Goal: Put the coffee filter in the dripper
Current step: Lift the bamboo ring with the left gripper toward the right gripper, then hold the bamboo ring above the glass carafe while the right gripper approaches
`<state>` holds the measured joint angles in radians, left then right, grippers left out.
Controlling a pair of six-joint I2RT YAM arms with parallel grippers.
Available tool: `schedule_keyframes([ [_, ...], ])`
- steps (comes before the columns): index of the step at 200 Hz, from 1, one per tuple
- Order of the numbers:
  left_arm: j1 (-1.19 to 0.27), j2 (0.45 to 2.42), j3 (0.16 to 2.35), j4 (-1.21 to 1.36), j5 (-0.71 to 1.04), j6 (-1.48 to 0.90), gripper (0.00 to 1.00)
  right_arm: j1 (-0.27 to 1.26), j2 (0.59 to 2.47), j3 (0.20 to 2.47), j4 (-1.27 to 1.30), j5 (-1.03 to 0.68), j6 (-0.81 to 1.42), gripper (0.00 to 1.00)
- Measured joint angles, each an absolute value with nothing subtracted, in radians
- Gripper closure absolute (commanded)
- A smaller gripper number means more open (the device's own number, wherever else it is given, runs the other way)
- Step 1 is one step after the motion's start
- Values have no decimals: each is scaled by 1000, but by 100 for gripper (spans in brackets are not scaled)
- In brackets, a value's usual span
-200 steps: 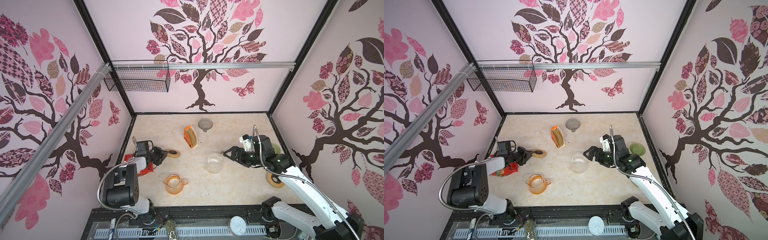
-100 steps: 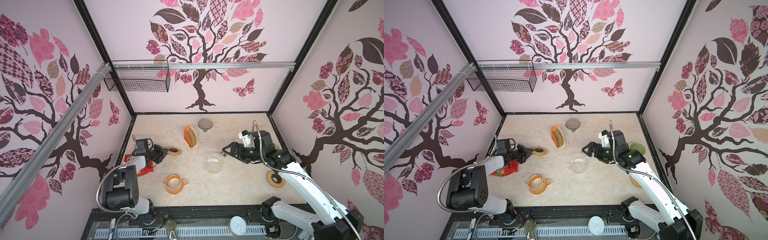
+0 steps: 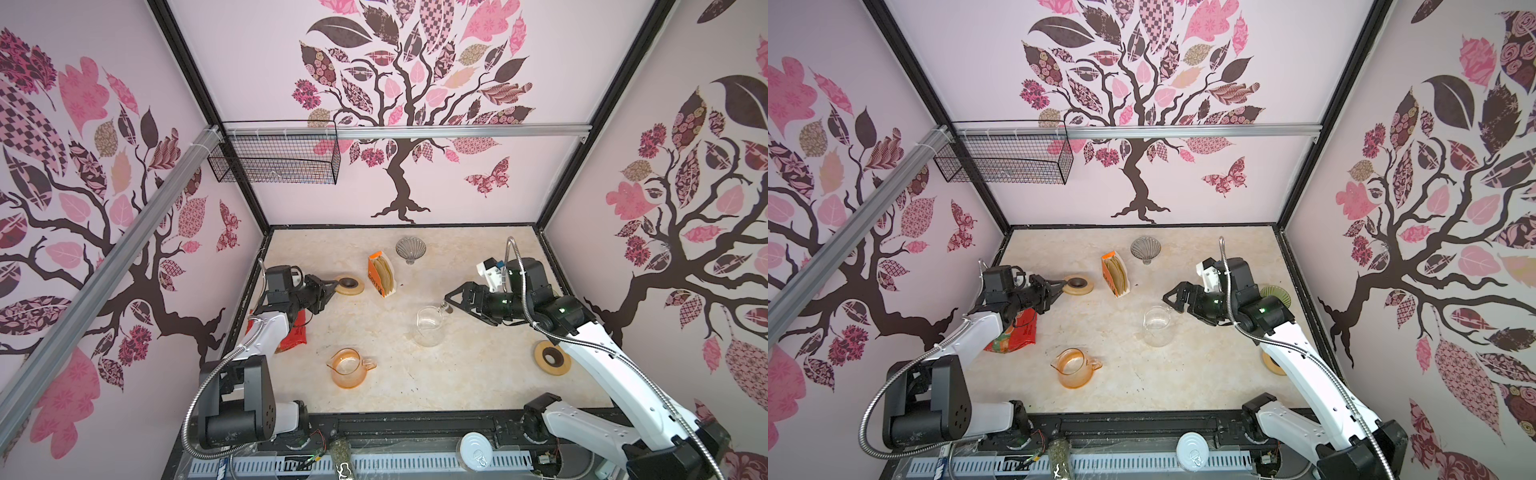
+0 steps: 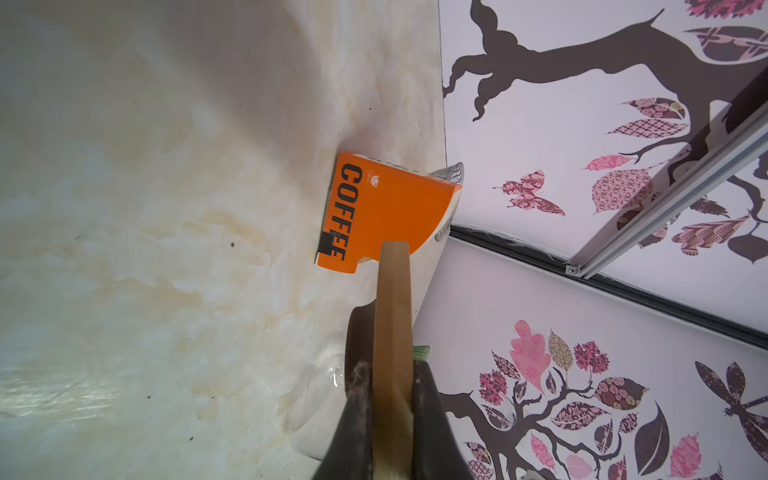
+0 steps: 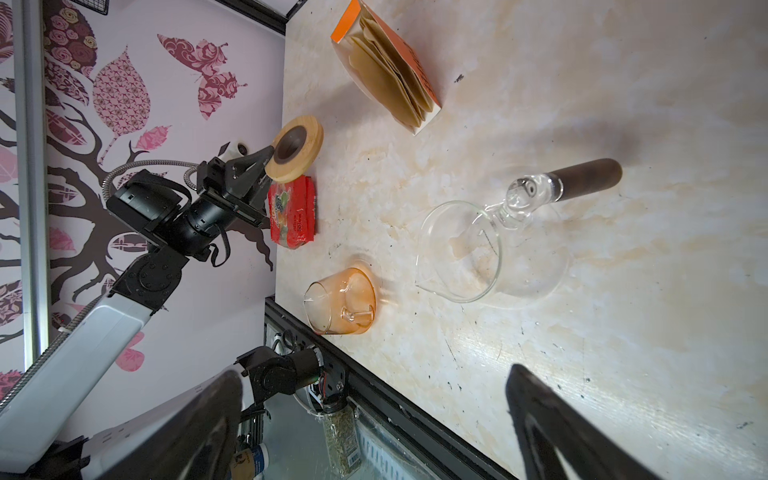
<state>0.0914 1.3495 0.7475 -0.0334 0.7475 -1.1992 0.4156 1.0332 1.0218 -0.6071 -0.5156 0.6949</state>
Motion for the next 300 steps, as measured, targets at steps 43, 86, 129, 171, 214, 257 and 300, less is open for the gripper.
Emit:
schedule_keyframes([
  [43, -38, 1338, 832, -32, 740, -1222, 100, 416, 1033, 1089, -649, -482, 646, 0],
  [86, -167, 1365, 949, -30, 734, -1227, 100, 416, 978, 1122, -653, -395, 617, 0],
  [129, -305, 1427, 1014, -32, 723, -1213, 100, 416, 891, 1065, -646, -355, 656, 0],
  [171, -437, 1472, 1036, -34, 732, -1185, 100, 416, 858, 1032, -604, -368, 678, 0],
  [214, -523, 1516, 1036, -32, 743, -1174, 100, 416, 905, 1032, -621, -387, 673, 0],
  [257, -567, 1570, 1036, -31, 773, -1167, 100, 416, 922, 1033, -657, -399, 622, 0],
  [300, -567, 1594, 1036, -19, 799, -1147, 100, 416, 939, 1033, -696, -415, 579, 0],
])
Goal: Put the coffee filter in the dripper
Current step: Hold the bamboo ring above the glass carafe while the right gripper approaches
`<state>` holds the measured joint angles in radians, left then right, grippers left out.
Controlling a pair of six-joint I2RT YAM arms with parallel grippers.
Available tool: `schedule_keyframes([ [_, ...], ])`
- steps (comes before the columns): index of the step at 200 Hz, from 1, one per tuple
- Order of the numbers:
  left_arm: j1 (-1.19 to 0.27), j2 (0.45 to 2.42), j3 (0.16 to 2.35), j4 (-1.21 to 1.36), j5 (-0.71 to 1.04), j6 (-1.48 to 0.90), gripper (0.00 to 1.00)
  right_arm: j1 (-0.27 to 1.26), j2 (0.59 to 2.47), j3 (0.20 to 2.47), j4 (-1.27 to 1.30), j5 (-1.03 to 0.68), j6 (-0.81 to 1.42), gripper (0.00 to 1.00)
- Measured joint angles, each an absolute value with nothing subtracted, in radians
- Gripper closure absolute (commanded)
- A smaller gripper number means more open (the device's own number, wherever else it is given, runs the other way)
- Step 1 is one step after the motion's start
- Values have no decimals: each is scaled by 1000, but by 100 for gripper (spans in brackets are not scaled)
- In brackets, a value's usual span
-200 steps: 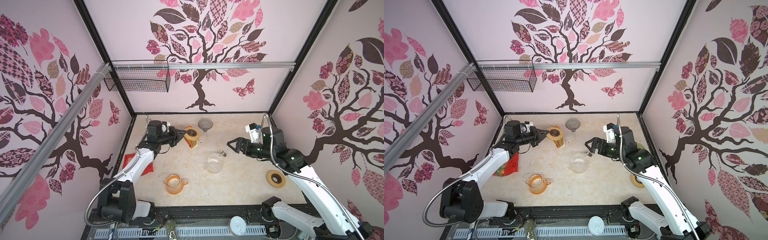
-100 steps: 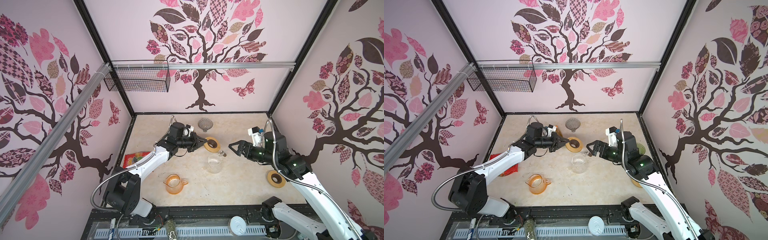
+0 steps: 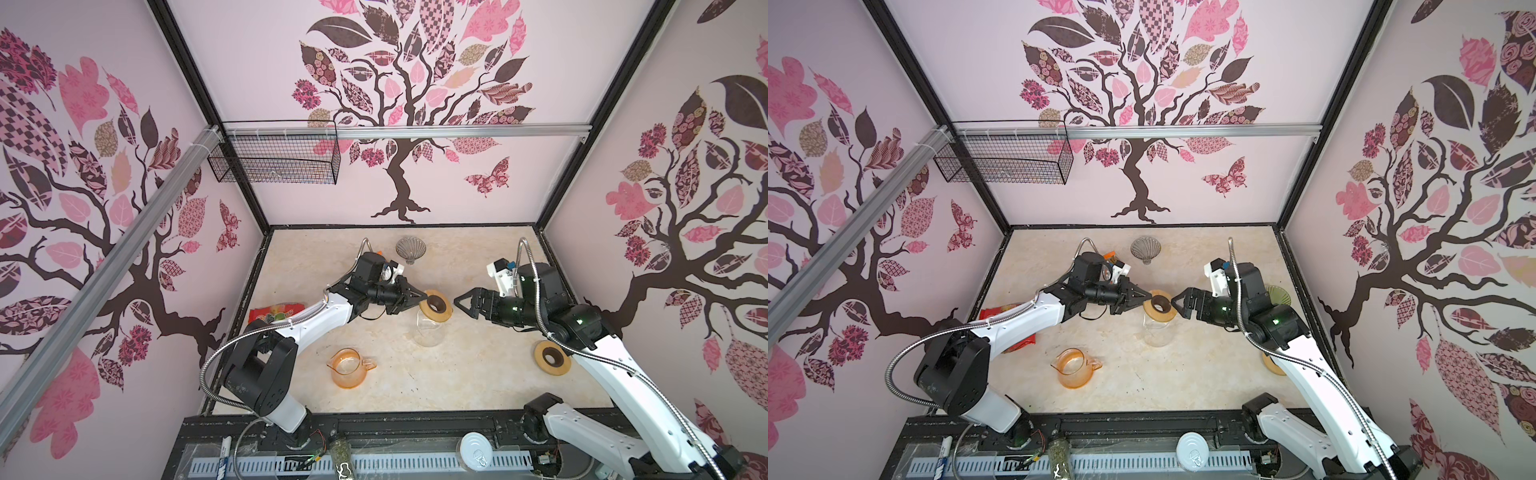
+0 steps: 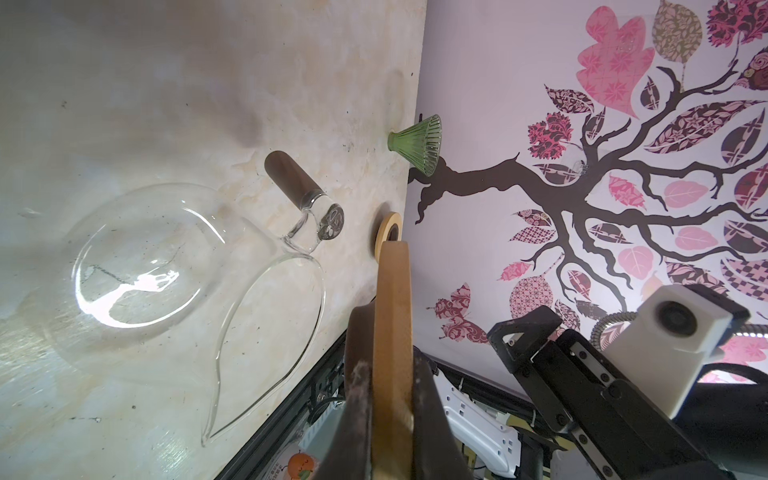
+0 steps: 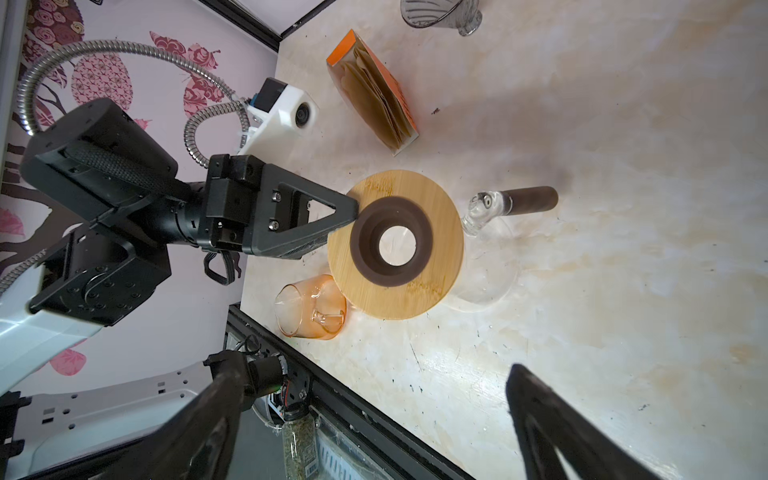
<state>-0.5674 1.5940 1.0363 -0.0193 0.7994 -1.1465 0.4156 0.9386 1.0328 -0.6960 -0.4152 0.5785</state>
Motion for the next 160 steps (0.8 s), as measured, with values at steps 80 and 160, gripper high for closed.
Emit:
schedule_keyframes([
  [80, -567, 1627, 1036, -6, 817, -1122, 100, 416, 957, 1033, -702, -443, 559, 0],
  [160, -567, 1633, 1028, 1, 825, -1109, 100, 416, 958, 1020, -707, -451, 556, 0],
])
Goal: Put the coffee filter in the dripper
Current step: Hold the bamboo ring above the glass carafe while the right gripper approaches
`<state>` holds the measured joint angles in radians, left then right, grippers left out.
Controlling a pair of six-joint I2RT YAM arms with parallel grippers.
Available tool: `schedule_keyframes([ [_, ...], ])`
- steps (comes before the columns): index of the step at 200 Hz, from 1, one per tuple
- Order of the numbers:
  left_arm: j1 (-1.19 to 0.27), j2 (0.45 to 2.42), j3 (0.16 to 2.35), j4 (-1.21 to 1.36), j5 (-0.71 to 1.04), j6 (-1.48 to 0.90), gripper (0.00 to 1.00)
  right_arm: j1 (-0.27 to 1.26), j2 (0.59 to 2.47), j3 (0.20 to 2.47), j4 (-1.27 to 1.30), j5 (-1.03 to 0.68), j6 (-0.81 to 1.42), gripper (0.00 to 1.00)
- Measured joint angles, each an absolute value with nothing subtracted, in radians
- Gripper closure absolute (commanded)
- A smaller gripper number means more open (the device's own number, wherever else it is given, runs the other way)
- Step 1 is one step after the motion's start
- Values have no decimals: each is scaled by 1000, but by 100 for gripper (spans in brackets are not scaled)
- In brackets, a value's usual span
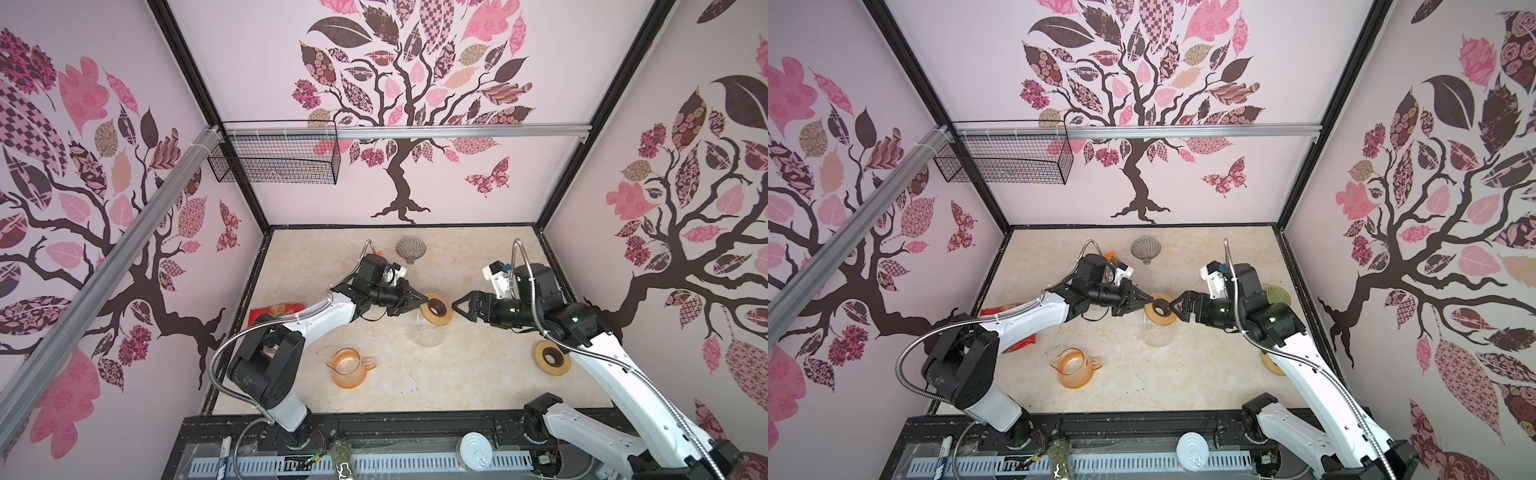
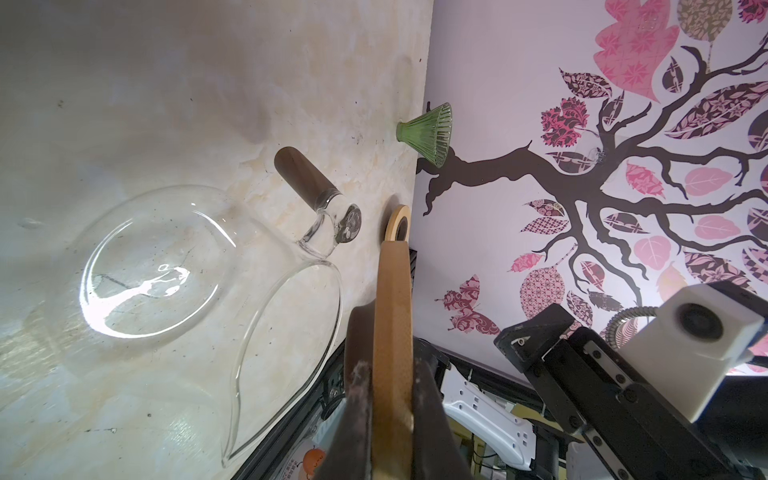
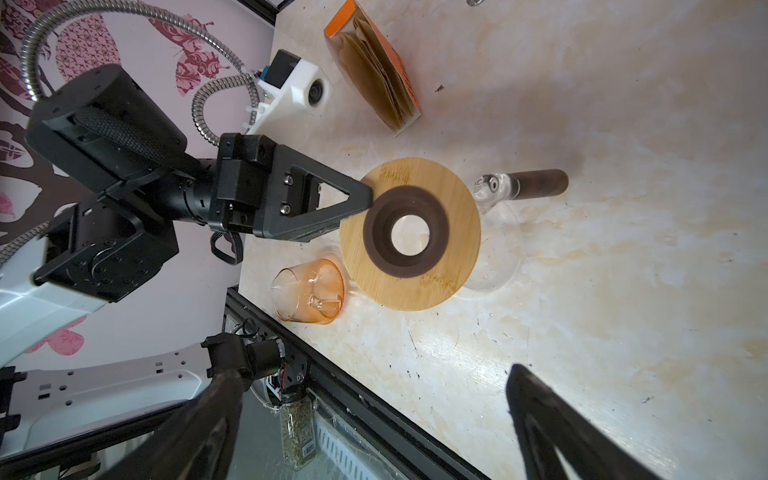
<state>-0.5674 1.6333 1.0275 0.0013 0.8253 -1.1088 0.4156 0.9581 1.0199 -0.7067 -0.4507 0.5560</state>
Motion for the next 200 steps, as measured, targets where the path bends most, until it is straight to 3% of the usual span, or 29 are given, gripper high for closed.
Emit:
schedule_keyframes([
  [157, -557, 1658, 979, 22, 837, -1091, 100, 416, 970, 1020, -707, -468, 556, 0],
  [200, -555, 1658, 979, 22, 839, -1090, 92, 416, 971, 1019, -707, -469, 556, 0],
])
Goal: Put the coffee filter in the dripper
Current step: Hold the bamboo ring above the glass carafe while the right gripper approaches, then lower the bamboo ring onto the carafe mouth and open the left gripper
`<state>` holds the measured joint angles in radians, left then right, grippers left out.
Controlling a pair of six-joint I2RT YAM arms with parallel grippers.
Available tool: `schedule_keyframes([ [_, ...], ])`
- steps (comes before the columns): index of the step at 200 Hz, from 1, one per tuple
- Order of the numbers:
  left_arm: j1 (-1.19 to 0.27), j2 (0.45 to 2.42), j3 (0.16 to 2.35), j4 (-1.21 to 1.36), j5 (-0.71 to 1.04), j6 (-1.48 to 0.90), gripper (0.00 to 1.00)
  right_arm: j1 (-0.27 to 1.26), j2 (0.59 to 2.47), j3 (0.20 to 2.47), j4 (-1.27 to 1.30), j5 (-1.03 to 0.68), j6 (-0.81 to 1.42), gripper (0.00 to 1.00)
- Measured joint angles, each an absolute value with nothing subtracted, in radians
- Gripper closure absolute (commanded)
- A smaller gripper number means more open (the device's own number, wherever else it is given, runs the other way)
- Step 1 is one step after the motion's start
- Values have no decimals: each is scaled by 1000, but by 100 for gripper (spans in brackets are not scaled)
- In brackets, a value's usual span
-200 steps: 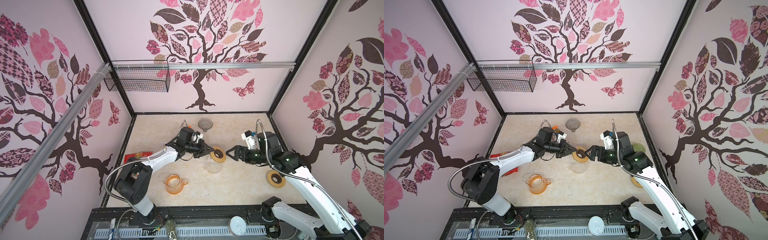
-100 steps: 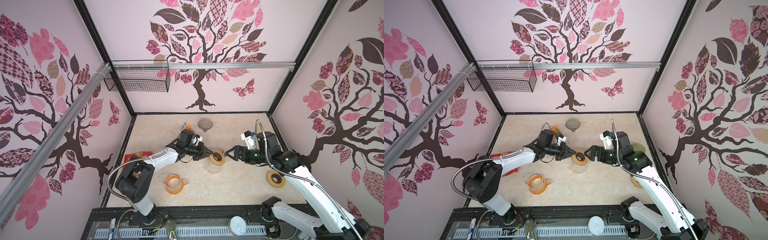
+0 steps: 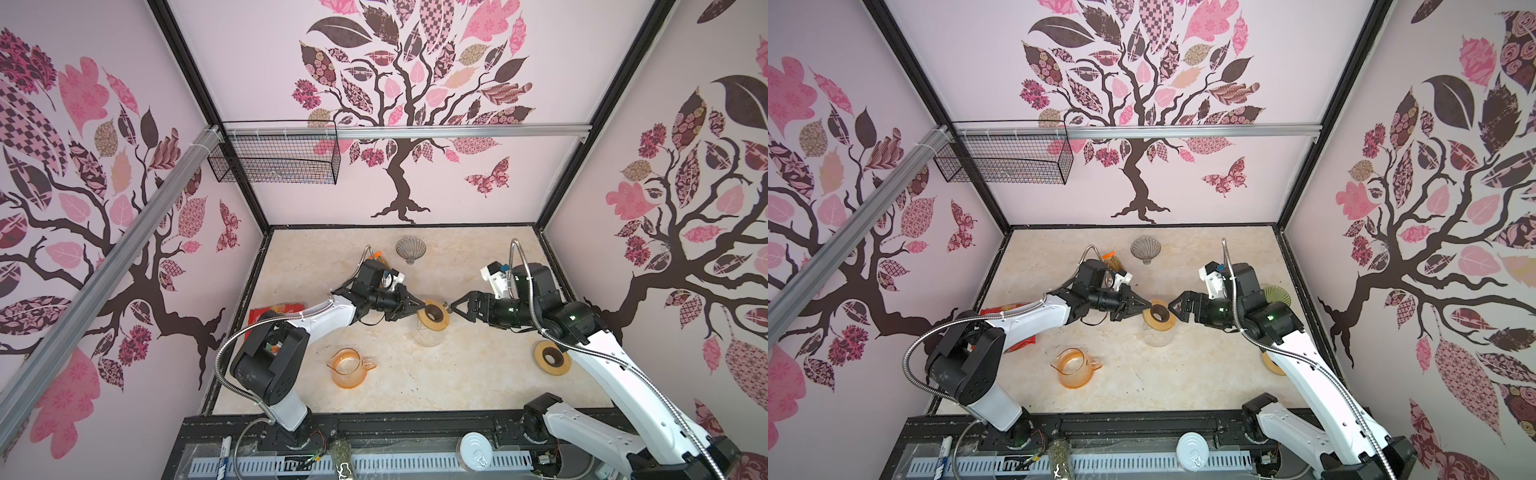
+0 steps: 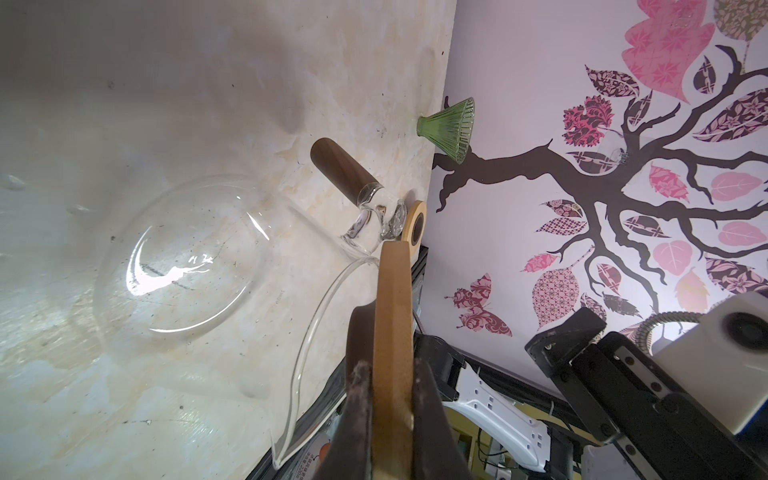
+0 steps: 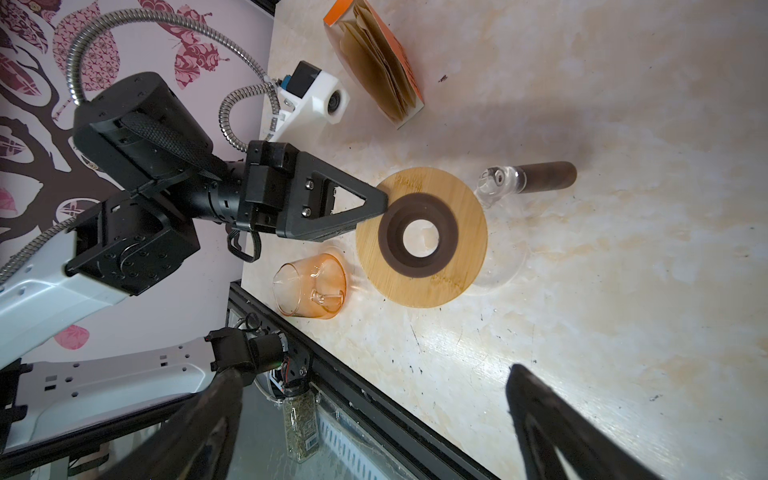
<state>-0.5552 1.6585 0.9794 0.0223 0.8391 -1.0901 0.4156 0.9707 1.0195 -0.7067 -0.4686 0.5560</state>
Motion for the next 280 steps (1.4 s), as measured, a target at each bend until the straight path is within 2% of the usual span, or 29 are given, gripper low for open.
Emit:
schedule_keyframes([
  [94, -548, 1658, 971, 30, 842, -1080, 82, 416, 976, 1019, -707, -472, 556, 0],
  [280, -527, 1673, 957, 12, 835, -1070, 71, 416, 988, 1019, -706, -476, 548, 0],
])
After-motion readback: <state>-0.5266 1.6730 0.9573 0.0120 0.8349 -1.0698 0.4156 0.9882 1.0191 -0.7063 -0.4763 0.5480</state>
